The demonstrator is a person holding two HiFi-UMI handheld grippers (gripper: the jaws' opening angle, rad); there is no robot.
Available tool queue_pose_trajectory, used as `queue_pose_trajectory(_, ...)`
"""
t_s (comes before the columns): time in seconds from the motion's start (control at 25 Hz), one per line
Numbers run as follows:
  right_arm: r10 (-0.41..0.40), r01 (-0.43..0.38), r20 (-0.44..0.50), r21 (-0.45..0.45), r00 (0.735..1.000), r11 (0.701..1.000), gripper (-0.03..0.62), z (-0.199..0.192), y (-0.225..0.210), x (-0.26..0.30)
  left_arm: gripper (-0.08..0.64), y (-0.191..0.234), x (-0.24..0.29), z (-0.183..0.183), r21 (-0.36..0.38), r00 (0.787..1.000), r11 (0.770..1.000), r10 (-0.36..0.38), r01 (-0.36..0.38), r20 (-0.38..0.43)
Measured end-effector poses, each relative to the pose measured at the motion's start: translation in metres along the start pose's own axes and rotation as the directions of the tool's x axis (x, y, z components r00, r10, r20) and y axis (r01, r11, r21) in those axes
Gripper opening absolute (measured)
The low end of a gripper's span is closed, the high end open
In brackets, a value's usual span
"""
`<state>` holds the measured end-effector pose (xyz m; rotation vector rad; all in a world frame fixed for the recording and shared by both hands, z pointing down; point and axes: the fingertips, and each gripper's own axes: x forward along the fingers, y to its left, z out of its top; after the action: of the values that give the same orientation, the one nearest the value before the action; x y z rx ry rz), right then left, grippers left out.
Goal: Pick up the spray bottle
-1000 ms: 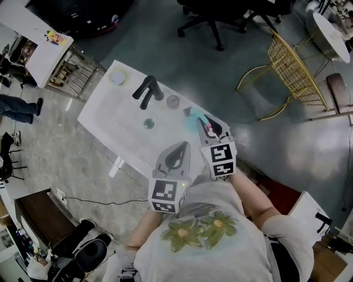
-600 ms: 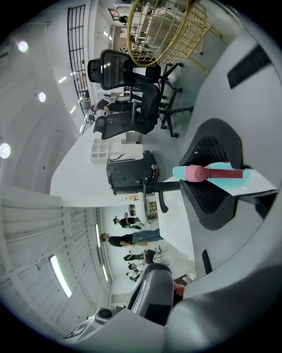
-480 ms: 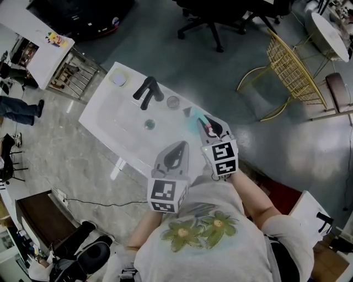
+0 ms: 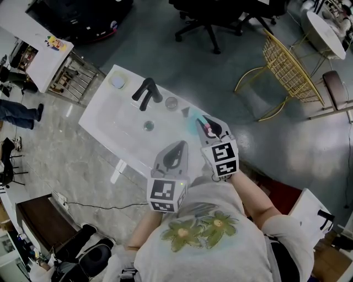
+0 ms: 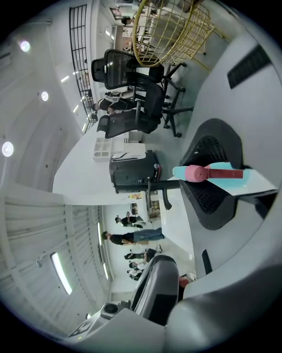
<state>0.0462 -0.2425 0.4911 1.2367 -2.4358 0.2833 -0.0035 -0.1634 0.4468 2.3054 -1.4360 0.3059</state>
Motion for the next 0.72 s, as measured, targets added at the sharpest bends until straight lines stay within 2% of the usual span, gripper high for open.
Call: queue_pose_trajectory(0.72,-0.011,0.011,0.030,-0.004,0.999,1.000,0.072,0.017,0.014,-0.024,0.009,-0.003,-0.014,0.005,0.005,0.999,1.000,-0.027,0.027,0.025)
